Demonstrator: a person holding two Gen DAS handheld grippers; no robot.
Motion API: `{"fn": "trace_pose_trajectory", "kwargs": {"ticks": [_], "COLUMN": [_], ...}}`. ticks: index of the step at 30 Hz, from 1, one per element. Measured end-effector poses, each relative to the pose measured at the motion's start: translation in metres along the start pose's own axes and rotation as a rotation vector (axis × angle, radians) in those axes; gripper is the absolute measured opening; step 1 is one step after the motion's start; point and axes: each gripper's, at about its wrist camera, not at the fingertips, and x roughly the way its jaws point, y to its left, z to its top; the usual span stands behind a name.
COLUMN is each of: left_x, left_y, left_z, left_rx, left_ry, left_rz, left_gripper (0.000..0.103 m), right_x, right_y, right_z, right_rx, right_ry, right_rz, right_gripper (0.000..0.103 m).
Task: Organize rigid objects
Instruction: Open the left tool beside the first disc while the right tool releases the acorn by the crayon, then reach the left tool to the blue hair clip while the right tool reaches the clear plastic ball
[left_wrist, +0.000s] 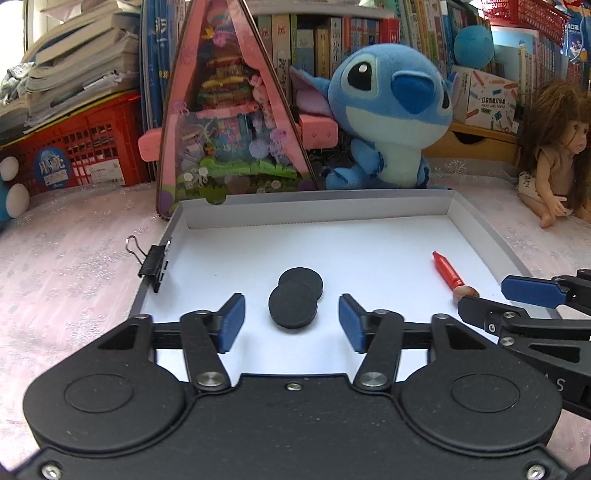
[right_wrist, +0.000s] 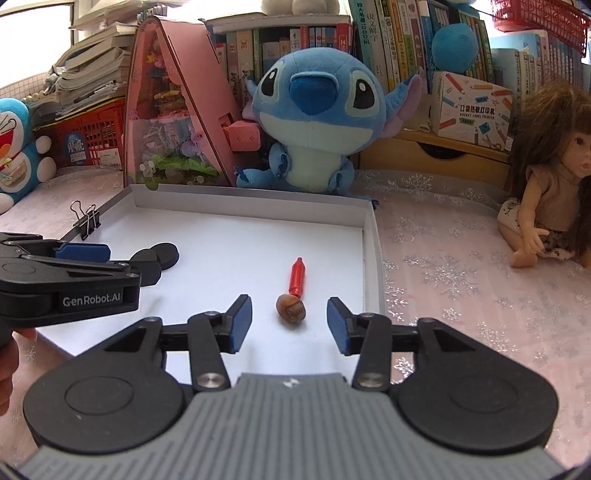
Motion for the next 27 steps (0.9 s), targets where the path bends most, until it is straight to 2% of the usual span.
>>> {"fn": "trace_pose_trajectory", "kwargs": {"ticks": [5, 9, 13, 19, 27], "left_x": [-0.02, -0.037, -0.058, -0.091, -0.121], "left_y": [-0.001, -0.001, 0.0, -0.006, 0.0], "left_z": [-0.005, -0.013, -0.026, -0.056, -0.091], "left_rx": [0.009, 0.011, 0.008, 0.038, 0.053], "left_ry": [-0.014, -0.021, -0.046, -0.094, -0.097], "left_rz": [-0.012, -0.029, -0.036, -0.06, -0.088], "left_gripper": [0.074, 0.079, 0.081, 0.085, 0.087], "right_x": [-0.017, -0.034, -0.053, -0.08, -0.113], "right_y": [-0.002, -0.003, 0.0, 0.001, 0.001], "right_z": [-0.004, -0.009, -0.018, -0.035, -0.061], "right_rx": [0.002, 0.008, -0.013, -0.017, -0.029], "right_ry": [-0.025, -0.044, -0.07, -0.096, -0.135], "right_rz": [0.003, 0.031, 0.048, 0.067, 0.085], "right_gripper": [0.073, 0.08, 0.087, 0.089, 0.093]}}
